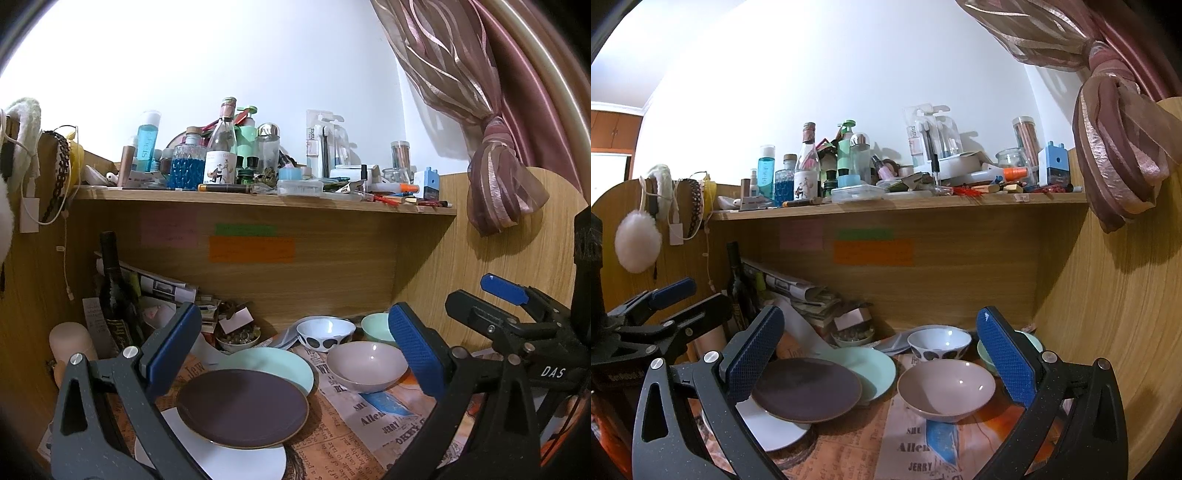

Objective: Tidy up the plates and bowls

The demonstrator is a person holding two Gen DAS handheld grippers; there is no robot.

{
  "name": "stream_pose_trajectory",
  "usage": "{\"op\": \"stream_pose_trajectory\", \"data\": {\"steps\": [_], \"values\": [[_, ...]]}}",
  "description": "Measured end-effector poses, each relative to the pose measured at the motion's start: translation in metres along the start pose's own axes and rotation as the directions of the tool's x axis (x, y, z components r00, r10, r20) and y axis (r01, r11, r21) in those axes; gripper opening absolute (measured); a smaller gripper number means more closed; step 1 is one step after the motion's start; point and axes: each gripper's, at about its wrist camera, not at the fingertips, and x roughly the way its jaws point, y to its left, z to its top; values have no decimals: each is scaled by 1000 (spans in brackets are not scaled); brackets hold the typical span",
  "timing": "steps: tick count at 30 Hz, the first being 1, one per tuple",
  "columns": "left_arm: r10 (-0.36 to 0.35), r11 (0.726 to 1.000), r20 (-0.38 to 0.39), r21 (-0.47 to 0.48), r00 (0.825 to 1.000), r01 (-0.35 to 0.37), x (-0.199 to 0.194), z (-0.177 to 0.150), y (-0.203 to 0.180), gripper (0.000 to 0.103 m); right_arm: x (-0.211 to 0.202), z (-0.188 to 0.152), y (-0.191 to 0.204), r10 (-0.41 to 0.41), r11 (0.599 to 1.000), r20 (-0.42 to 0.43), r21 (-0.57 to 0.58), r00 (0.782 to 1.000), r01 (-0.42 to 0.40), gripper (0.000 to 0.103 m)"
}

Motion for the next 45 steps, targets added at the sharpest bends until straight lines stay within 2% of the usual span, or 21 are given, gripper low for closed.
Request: {"op": "stream_pose_trajectory", "data": {"steps": [45], "values": [[0,1000,-5,-24,1000,0,6,-2,5,103,-2,1,-3,-19,1000,20,-4,1000,19,103]]}}
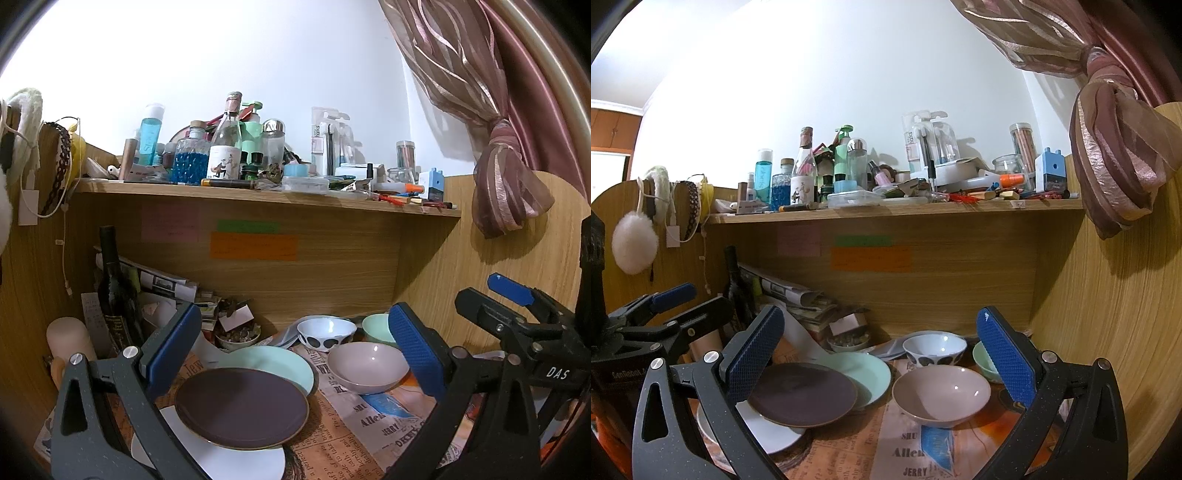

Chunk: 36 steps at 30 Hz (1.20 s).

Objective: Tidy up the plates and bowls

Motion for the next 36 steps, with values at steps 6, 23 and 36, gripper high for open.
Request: {"op": "stream_pose_trajectory", "data": {"steps": [6,23,36], "values": [[-1,1000,-11,-10,1000,1,4,1,5,103,7,-1,1,5,1000,-10,2,1000,-5,103],[75,997,-228,-18,971,-82,62,-24,89,103,76,-34,15,103,994,-202,-23,974,-110,103],[150,980,-433,-57,889,-193,115,-66,170,81,152,-85,9,149,989,-450,55,880,-140,84]]}}
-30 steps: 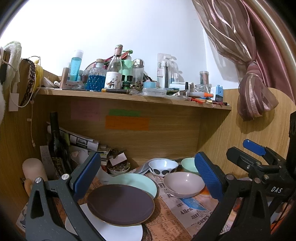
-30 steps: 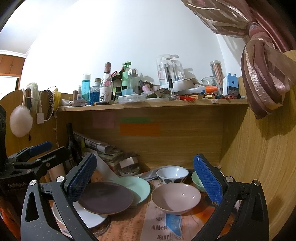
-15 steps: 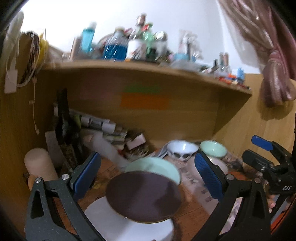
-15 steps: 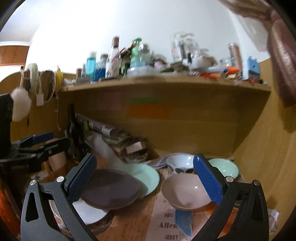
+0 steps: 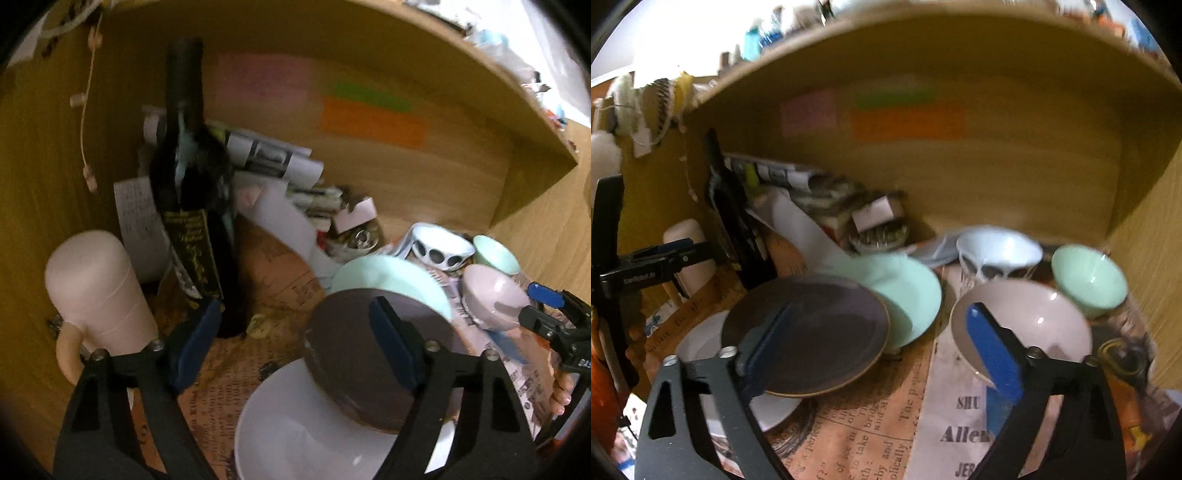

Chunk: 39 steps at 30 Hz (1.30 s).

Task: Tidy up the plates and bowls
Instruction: 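Reach the left gripper down and close it on the dark brown plate rim, then lift the dark brown plate off the white plate with the left gripper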

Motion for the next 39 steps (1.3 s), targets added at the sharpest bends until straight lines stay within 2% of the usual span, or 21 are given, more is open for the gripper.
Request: {"op": "stream_pose_trajectory", "data": {"steps": [2,4,10,14,16,18,19,25,37,39], "values": [[-15,1000,-37,-7,999,14,11,-1,6,75,13,-2,1,0,1000,-42,5,999,0,76],[-38,999,-82,-13,996,37,23,-1,8,69,24,-3,3,1,1000,-74,8,997,-1,65],[-51,999,-155,9,987,53,45,-6,8,66,43,-8,5,33,999,-149,29,988,-29,51],[-69,997,-204,18,976,75,59,-9,7,60,54,-12,4,50,998,-195,57,979,-40,46],[-89,996,-232,7,969,93,67,-11,9,54,60,-15,4,60,996,-230,75,971,-44,40],[-91,995,-260,4,961,95,74,-13,10,41,66,-19,3,77,994,-258,98,963,-54,34],[-93,995,-269,1,959,97,77,-13,11,40,68,-21,2,84,992,-268,113,960,-55,31],[-145,989,-300,-42,943,139,85,-14,16,32,75,-24,-1,116,983,-281,168,953,-70,29],[-192,980,-354,-16,915,200,97,-12,6,19,84,-23,5,132,982,-289,167,948,-86,29],[-206,976,-369,-8,906,219,99,-13,2,19,83,-23,6,132,982,-288,169,949,-85,29]]}}
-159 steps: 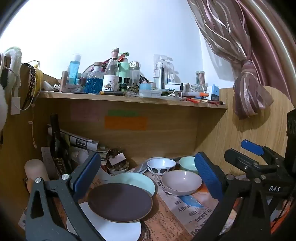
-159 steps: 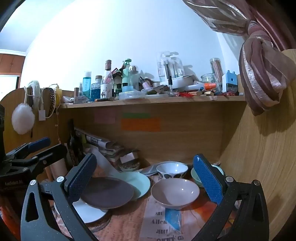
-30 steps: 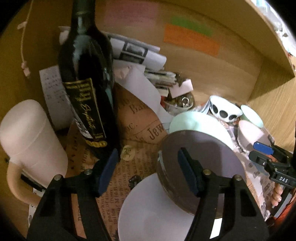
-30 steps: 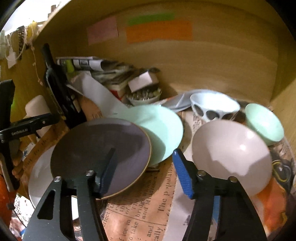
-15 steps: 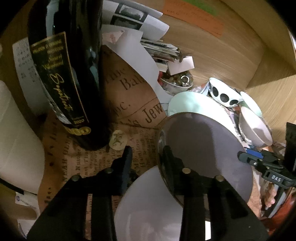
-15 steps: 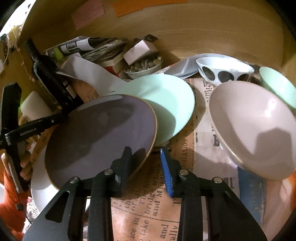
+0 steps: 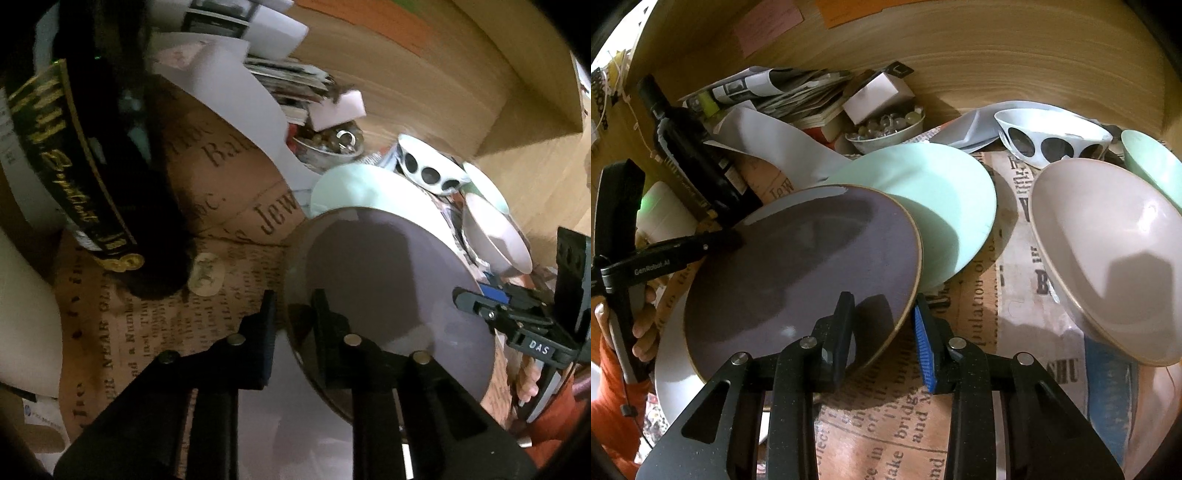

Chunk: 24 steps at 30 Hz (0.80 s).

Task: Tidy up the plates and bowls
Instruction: 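Lift the dark brown plate off the white plate with the left gripper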

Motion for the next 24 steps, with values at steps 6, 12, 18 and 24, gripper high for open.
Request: {"op": "stream_pose_trajectory", "data": {"steps": [6,12,18,24], "values": [[17,1000,5,21,1000,-17,0,1,-5,19,0,-1,-1,19,999,4,32,1000,-19,29],[23,1000,12,3,1000,-23,-1,-3,-6,19,-8,1,-2,7,1000,41,29,999,-8,28],[15,1000,49,7,999,-16,-11,-6,-13,19,-11,-1,-6,-5,999,47,38,999,3,28],[3,1000,76,-12,997,-2,-21,-8,-14,19,-16,-3,-4,-9,1000,61,31,998,7,28]]}}
